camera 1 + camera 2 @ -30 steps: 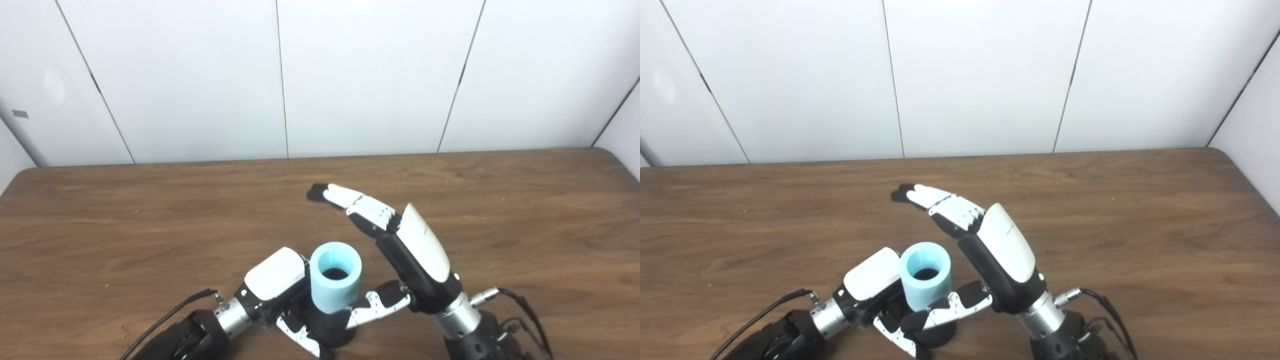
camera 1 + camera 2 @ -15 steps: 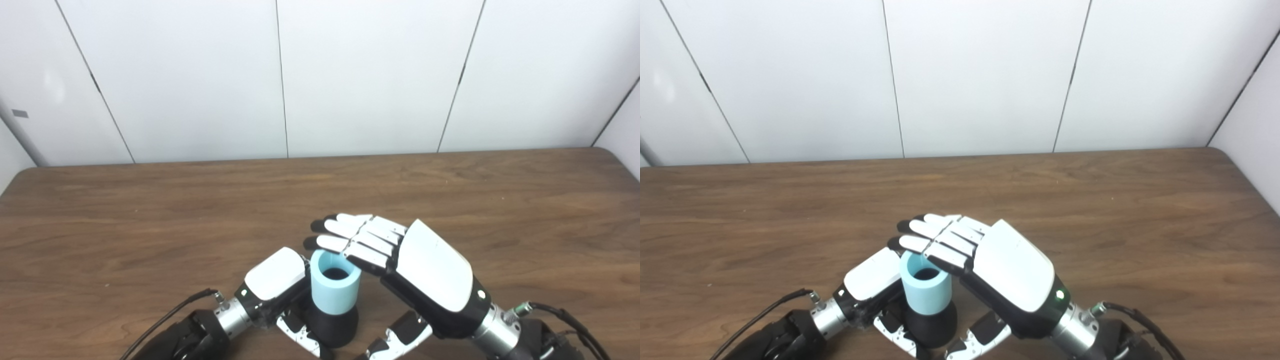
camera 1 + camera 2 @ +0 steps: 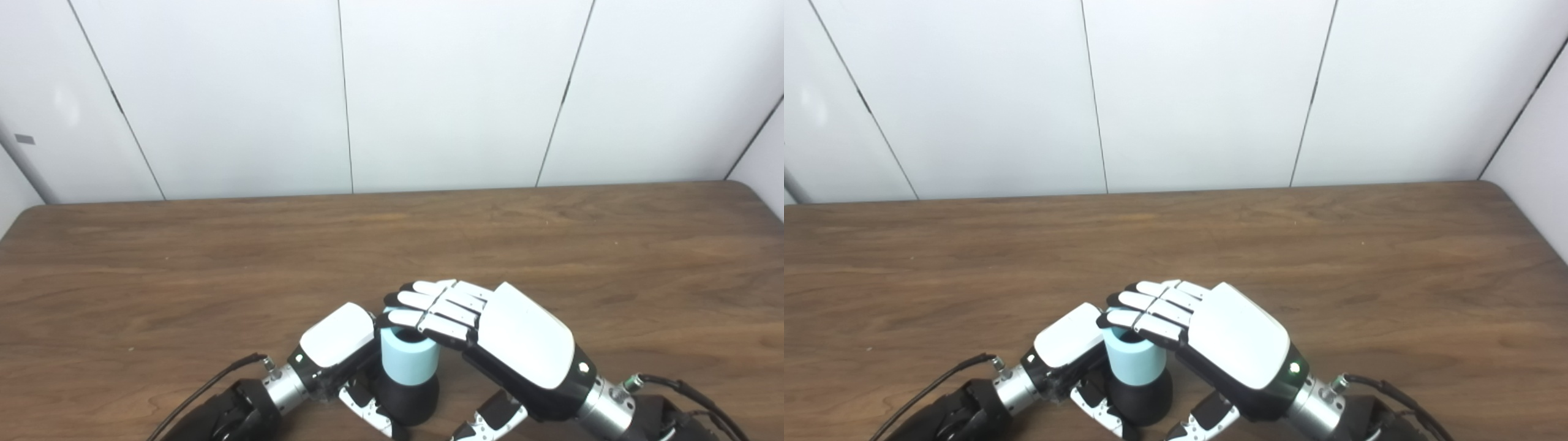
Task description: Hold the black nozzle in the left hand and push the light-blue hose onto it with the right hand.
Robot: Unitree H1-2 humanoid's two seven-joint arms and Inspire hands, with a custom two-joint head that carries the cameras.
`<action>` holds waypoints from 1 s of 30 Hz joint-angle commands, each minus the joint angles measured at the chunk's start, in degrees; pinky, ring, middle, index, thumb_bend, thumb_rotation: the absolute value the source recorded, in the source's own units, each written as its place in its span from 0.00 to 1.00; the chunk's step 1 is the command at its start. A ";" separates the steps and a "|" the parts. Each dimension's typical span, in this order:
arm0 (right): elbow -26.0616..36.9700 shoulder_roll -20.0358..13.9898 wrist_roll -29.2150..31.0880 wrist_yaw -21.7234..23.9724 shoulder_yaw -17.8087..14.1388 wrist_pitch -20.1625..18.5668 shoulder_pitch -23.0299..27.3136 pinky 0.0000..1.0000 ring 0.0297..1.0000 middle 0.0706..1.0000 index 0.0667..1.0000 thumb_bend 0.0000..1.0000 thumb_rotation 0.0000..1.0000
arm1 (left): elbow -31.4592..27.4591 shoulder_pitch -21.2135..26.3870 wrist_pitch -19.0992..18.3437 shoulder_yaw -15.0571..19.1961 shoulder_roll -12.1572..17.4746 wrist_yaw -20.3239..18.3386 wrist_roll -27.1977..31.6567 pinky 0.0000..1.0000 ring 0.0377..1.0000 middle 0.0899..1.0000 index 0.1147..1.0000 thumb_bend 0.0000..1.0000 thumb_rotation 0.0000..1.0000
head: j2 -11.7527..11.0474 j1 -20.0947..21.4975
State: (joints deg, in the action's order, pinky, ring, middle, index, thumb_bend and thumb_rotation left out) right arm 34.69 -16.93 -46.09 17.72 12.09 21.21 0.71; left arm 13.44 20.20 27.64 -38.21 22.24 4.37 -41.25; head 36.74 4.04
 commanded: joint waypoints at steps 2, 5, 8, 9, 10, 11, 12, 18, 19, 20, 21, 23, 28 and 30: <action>-0.65 -0.56 -0.80 -1.53 -0.48 1.55 0.21 0.76 0.84 0.85 0.80 0.95 0.72 | 4.61 -4.99 -0.77 -2.52 -0.38 -2.51 -1.71 0.22 0.25 0.34 0.45 0.51 0.00 | 0.12 0.05; -1.19 -0.58 -1.17 -2.13 -0.29 1.95 -0.16 0.75 0.83 0.84 0.80 0.95 0.72 | 4.59 -5.02 -0.76 -2.57 -0.31 -2.21 -1.78 0.21 0.24 0.34 0.45 0.51 0.00 | 0.18 0.06; -1.57 -0.76 -2.10 -2.76 -0.02 2.66 -0.72 0.75 0.83 0.84 0.79 0.96 0.71 | 4.48 -4.97 -0.75 -2.68 -0.17 -2.24 -1.88 0.21 0.24 0.34 0.45 0.51 0.00 | 0.22 -0.01; -1.60 -0.79 -2.28 -2.89 0.08 2.83 -0.93 0.74 0.83 0.84 0.79 0.98 0.70 | 4.47 -5.01 -0.76 -2.56 -0.19 -2.43 -1.85 0.21 0.24 0.34 0.45 0.51 0.00 | 0.26 0.00; -1.51 -0.81 -2.42 -2.83 0.21 2.84 -1.17 0.74 0.83 0.84 0.79 0.98 0.69 | 4.45 -5.04 -0.77 -2.47 -0.22 -2.53 -1.82 0.21 0.24 0.34 0.45 0.51 0.00 | 0.26 0.00; -1.47 -0.84 -2.67 -2.89 0.35 2.95 -1.42 0.75 0.84 0.84 0.79 0.99 0.69 | 4.48 -5.06 -0.77 -2.43 -0.23 -2.59 -1.82 0.21 0.24 0.34 0.45 0.51 0.00 | 0.25 0.05; -1.44 -0.90 -3.03 -2.88 0.50 3.01 -1.66 0.75 0.84 0.84 0.80 0.98 0.70 | 4.49 -5.05 -0.77 -2.44 -0.21 -2.58 -1.79 0.20 0.24 0.34 0.45 0.51 0.00 | 0.26 0.08; -1.32 -1.55 -7.22 -1.25 1.90 2.31 -3.82 0.79 0.89 0.88 0.83 0.90 0.78 | 4.28 -5.15 -0.79 -2.28 -0.21 -2.98 -1.65 0.21 0.24 0.34 0.46 0.51 0.00 | 0.26 0.08; -1.41 -1.70 -7.92 -1.05 2.17 2.31 -4.24 0.81 0.90 0.90 0.84 0.88 0.81 | 4.15 -5.18 -0.80 -2.21 -0.18 -3.15 -1.57 0.22 0.25 0.34 0.46 0.51 0.00 | 0.41 -0.11; -1.54 -1.90 -8.51 -0.89 2.50 2.42 -4.66 0.82 0.91 0.90 0.85 0.85 0.83 | 4.01 -5.23 -0.84 -2.05 -0.18 -3.42 -1.55 0.22 0.25 0.34 0.46 0.51 0.00 | 0.43 -0.07; -1.71 -2.09 -9.04 -0.90 2.82 2.58 -5.05 0.83 0.93 0.91 0.86 0.82 0.86 | 3.94 -5.28 -0.85 -1.94 -0.17 -3.48 -1.58 0.22 0.25 0.34 0.46 0.51 0.00 | 0.41 -0.03; -1.99 -2.37 -10.01 -1.14 3.40 2.86 -5.74 0.85 0.94 0.93 0.87 0.78 0.90 | 3.98 -5.34 -0.83 -1.79 -0.21 -3.28 -1.55 0.21 0.24 0.34 0.45 0.51 0.00 | 0.35 -0.04; -2.29 -3.08 -12.15 -1.71 4.51 3.21 -6.96 0.90 0.97 0.95 0.90 0.72 0.98 | 4.06 -5.38 -0.82 -1.62 -0.28 -3.54 -1.32 0.22 0.25 0.35 0.46 0.51 0.00 | 0.31 -0.06; -2.26 -3.44 -13.14 -1.92 5.01 3.15 -7.32 0.92 0.98 0.96 0.92 0.70 0.99 | 4.00 -5.41 -0.85 -1.54 -0.32 -3.71 -1.40 0.22 0.26 0.35 0.46 0.51 0.00 | 0.31 -0.06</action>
State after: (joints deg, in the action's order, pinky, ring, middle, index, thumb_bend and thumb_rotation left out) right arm 33.89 -18.65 -55.97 11.71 15.61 23.02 -4.31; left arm 13.41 19.89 27.64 -37.58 22.20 4.01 -41.25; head 37.00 3.96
